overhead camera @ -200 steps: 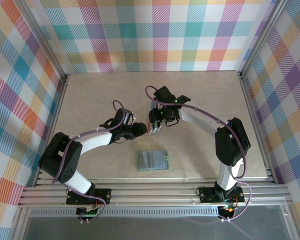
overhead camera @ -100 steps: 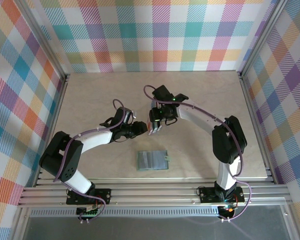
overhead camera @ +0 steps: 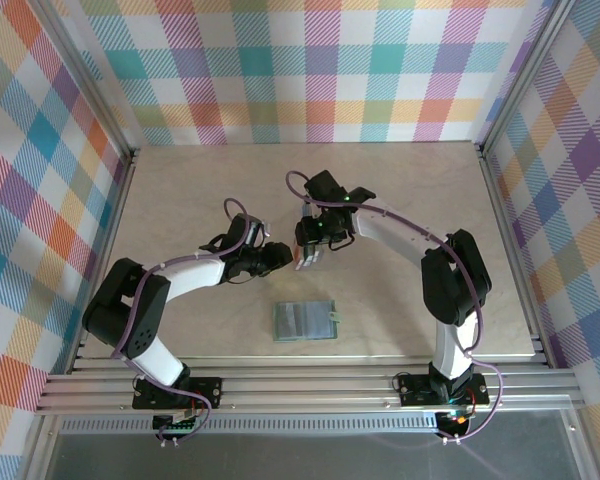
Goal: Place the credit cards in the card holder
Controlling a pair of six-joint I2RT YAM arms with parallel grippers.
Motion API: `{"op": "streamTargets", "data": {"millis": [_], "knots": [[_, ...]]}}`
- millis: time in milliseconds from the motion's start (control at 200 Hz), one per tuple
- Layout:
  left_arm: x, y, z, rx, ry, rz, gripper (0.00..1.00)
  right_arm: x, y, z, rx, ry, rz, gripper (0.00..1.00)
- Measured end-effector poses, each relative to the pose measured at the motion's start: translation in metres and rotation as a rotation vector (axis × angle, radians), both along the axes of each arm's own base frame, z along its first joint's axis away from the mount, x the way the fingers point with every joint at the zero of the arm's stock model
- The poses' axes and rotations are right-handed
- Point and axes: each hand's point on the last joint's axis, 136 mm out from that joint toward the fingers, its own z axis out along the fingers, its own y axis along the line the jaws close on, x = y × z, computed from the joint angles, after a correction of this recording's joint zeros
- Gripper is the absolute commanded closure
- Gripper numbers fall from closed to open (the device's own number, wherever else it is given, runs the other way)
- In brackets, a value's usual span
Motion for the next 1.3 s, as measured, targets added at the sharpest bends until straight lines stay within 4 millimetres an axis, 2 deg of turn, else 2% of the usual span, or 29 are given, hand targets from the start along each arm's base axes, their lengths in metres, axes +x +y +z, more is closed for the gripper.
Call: {"op": "streamTargets", "data": {"millis": [255, 645, 980, 1300], "knots": [[0.001, -0.001, 0.001, -0.005, -0.005, -0.002, 0.60, -0.003, 0.006, 0.002, 0.043, 0.025, 0.018, 0.50], [0.001, -0.001, 0.001, -0.006, -0.006, -0.002, 0.61, -0.006, 0.001, 0.007, 0.063, 0.023, 0.013, 0.56], [0.001, -0.001, 0.001, -0.006, -0.006, -0.002, 0.61, -0.006, -0.002, 0.008, 0.063, 0.022, 0.007, 0.71], [0.001, -0.001, 0.001, -0.006, -0.006, -0.002, 0.61, -0.003, -0.007, 0.011, 0.054, 0.006, -0.013, 0.80]]}}
